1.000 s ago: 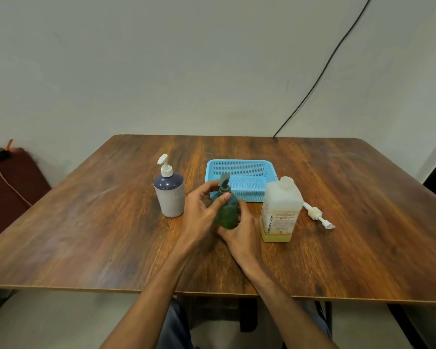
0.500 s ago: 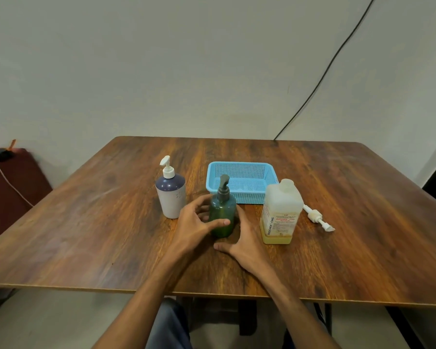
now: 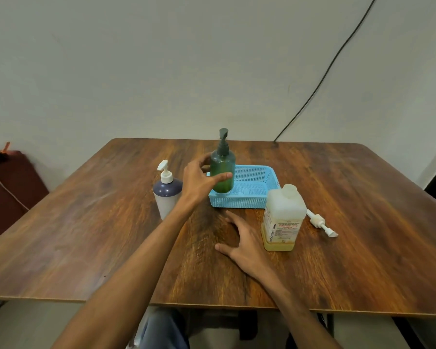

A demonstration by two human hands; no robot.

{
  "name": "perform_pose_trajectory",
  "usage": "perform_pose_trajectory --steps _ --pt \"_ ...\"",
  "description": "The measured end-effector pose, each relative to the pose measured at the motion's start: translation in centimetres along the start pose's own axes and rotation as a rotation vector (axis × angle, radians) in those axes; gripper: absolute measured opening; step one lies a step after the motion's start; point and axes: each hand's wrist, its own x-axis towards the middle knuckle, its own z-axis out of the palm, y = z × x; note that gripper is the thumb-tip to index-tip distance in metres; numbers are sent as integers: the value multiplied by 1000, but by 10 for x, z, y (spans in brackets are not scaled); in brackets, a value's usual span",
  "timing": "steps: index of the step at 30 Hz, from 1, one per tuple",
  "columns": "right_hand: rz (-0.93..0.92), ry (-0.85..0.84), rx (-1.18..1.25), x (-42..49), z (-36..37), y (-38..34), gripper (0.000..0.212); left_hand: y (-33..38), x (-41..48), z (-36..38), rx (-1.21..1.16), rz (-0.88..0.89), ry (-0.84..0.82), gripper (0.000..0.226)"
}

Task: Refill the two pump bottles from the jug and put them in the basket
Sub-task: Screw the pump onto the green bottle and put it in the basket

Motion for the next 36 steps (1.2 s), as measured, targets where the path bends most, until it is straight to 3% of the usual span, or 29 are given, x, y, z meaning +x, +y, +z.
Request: perform_pose_trajectory --steps 4,16,36 --pt "-17 6 -23 4 0 0 83 -10 14 8 43 -53 -22 81" --pt "-71 34 -95 13 0 2 65 -26 29 27 187 -91 -142 69" --pt "-75 38 -69 12 -2 3 62 -53 24 31 229 -104 -167 64"
